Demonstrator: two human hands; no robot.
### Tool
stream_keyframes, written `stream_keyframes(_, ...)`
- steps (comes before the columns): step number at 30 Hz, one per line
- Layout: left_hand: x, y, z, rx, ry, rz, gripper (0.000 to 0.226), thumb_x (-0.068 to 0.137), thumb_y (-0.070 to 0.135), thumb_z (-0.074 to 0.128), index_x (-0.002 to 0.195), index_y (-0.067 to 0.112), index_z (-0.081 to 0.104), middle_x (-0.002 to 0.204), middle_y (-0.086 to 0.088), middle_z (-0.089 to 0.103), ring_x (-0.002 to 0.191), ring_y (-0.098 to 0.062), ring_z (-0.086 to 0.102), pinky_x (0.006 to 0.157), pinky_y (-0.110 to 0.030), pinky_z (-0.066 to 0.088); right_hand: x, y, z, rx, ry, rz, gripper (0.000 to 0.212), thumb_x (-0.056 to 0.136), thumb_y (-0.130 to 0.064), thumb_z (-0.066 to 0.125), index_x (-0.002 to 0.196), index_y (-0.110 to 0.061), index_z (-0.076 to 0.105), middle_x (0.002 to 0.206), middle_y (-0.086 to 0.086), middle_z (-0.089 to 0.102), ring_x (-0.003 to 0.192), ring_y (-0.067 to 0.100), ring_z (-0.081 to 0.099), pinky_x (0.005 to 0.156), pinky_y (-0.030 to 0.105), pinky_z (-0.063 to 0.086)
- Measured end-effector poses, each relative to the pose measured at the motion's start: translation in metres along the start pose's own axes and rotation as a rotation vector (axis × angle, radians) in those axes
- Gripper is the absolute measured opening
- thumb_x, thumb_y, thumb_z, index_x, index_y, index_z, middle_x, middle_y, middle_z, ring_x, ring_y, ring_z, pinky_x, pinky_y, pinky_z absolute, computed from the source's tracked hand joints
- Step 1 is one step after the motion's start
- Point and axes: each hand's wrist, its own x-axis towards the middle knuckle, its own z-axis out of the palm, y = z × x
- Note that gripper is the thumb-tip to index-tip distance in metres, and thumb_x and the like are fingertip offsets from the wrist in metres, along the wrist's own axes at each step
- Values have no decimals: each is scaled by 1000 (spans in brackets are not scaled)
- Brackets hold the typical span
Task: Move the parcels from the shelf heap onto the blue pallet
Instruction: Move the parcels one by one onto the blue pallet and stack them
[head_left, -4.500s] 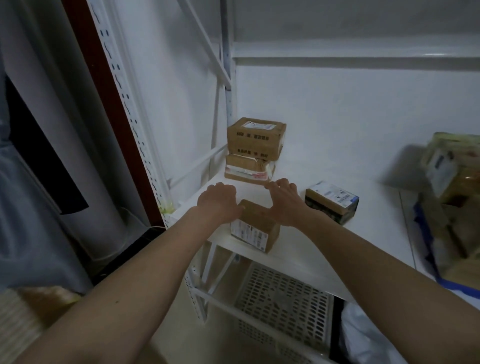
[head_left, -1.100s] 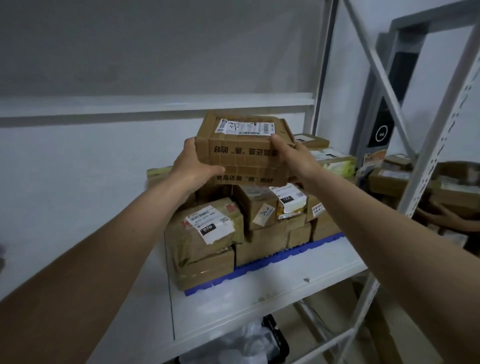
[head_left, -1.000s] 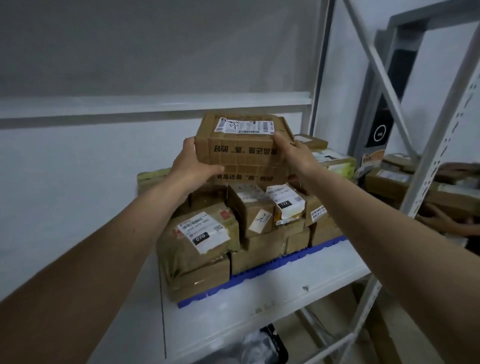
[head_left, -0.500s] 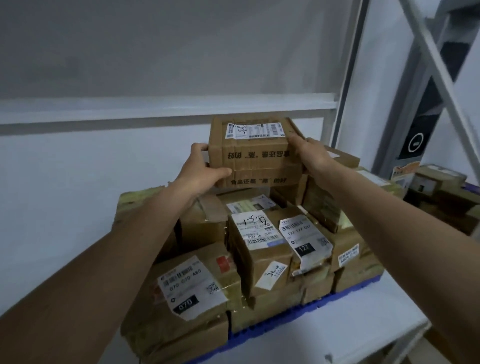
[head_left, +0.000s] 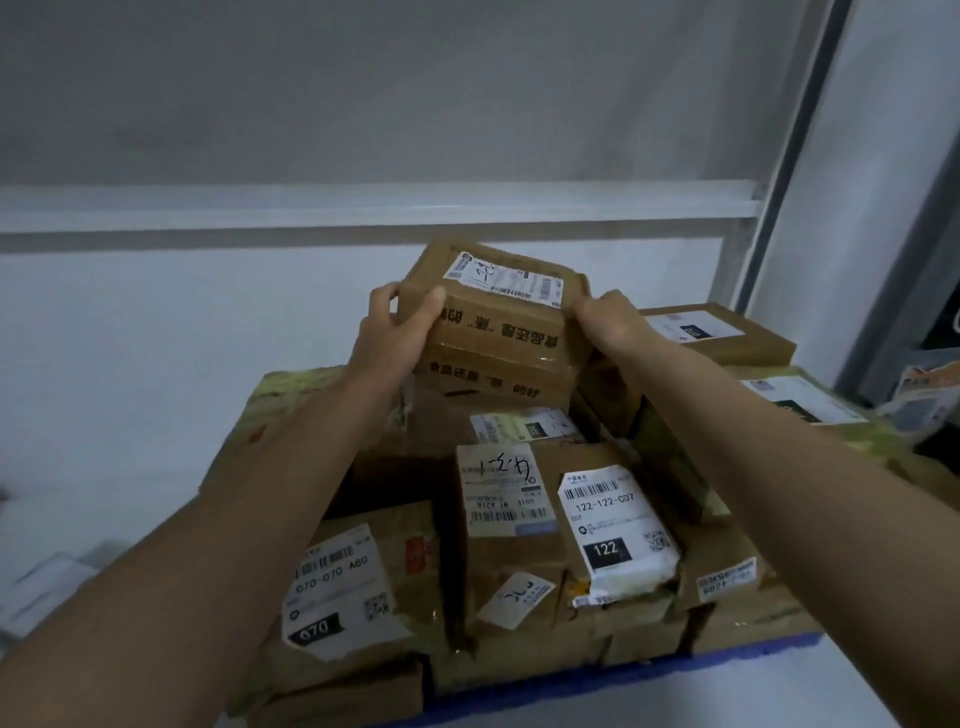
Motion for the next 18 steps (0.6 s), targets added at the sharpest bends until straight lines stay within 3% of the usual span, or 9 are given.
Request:
stream_keyframes(3,6,7,6,-119,47,-84,64,83,66,55,138,42,31,125,4,43,101,-15,50,61,-29,47,-3,6,5,9,-80,-11,24,96,-20,46,115,-5,45,99,12,63,73,24,64,46,33,57)
stream_keyframes(4,7,9,8,-145,68,-116,73,72,74,59,134,47,32,131,2,40,107,-21,51,66,-35,52,-7,7,7,-6,-111,-11,16,96,-13,45,110,-6,47,90,12,63,66,24,64,46,35,58)
stream_keyframes(6,11,7,12,-208,116,-165,89,48,80,69,126,53,35,132,-1,42,110,-29,54,77,-49,55,-11,9,10,-40,-150,-8,20,95,-7,42,110,-1,54,88,19,66,65,34,68,54,41,59)
stream_keyframes(9,19,1,16,-204,182,-195,85,48,63,78,121,55,35,123,-2,41,103,-27,56,76,-49,57,-16,11,10,-58,-184,-13,29,93,-6,41,116,5,55,95,30,68,78,42,69,69,47,59)
stream_keyframes(12,27,1,17,-216,161,-240,87,47,52,73,124,55,32,121,-5,49,100,-28,59,76,-48,57,-17,12,6,-114,-238,-37,23,95,-13,42,107,1,56,94,31,68,74,38,67,72,46,60)
stream_keyframes(14,29,3,16,-237,104,-256,86,55,48,71,130,51,30,120,-7,54,98,-27,61,75,-46,56,-13,13,3,-283,-146,-104,31,96,-29,46,113,-4,52,110,25,64,93,36,64,84,45,56)
stream_keyframes(16,33,2,14,-260,69,-256,78,72,42,68,137,46,26,114,-8,56,92,-25,62,72,-43,55,-5,15,0,-527,19,-198,58,94,-48,47,137,-11,39,136,19,41,124,35,43,100,43,40)
stream_keyframes(18,37,1,14,-279,41,-241,72,82,39,62,142,45,23,115,-7,56,89,-24,62,70,-41,54,-1,15,-1,-592,85,-302,73,91,-57,47,148,-16,26,148,17,25,138,35,22,110,44,28)
